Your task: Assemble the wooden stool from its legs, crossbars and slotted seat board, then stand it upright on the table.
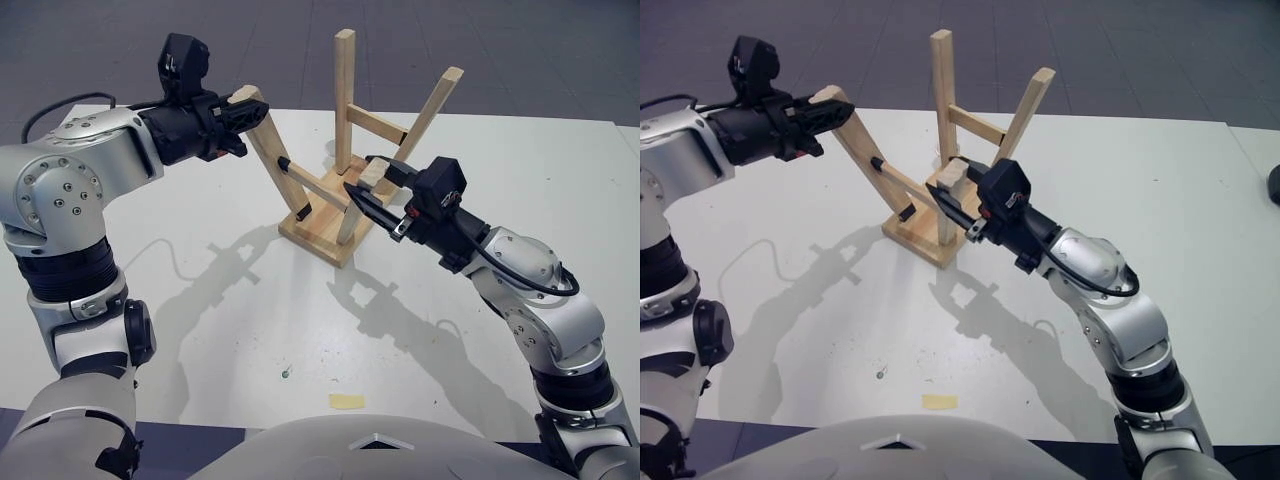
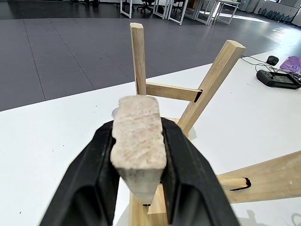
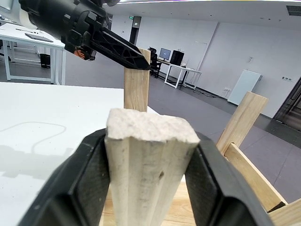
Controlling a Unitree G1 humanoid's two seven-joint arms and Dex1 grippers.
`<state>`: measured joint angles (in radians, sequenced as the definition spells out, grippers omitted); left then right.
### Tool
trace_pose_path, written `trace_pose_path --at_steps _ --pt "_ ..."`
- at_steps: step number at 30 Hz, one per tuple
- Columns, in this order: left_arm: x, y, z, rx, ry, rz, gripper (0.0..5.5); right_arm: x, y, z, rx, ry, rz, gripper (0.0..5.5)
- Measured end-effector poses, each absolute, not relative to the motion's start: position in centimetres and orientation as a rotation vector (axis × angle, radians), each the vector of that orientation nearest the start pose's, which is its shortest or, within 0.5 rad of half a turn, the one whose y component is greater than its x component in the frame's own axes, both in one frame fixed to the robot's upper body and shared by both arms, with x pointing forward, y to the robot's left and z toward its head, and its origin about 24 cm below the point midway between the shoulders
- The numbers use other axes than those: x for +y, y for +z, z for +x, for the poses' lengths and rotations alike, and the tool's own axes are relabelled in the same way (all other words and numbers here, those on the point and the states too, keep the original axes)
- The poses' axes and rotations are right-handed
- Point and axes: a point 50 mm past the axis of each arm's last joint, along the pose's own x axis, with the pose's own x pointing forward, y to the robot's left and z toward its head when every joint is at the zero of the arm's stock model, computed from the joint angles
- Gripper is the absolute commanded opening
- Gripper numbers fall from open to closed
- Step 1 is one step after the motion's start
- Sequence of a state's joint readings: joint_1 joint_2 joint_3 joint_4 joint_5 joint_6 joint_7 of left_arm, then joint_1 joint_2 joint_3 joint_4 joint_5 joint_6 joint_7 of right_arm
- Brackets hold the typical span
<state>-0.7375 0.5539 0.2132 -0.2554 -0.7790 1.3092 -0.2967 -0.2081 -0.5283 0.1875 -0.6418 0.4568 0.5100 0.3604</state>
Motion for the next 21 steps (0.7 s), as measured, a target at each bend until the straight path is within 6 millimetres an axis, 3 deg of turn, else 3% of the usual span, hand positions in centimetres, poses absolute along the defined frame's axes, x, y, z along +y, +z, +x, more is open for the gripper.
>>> trace_pose_path --at_steps 7,15,21 --pt "17.6 23.2 29.4 0.269 -0.620 -0.050 1.02 -11.4 16.9 23.0 -0.148 0.842 -0.202 2.10" --pt "17.0 23.1 28.5 0.245 -0.633 0.074 1.02 -11.4 16.9 23.2 -0.142 0.840 -0.199 2.10" --pt "17.0 23.1 29.0 0.244 -0.639 0.067 1.02 -11.3 16.8 23.3 -0.140 0.835 -0.201 2.10"
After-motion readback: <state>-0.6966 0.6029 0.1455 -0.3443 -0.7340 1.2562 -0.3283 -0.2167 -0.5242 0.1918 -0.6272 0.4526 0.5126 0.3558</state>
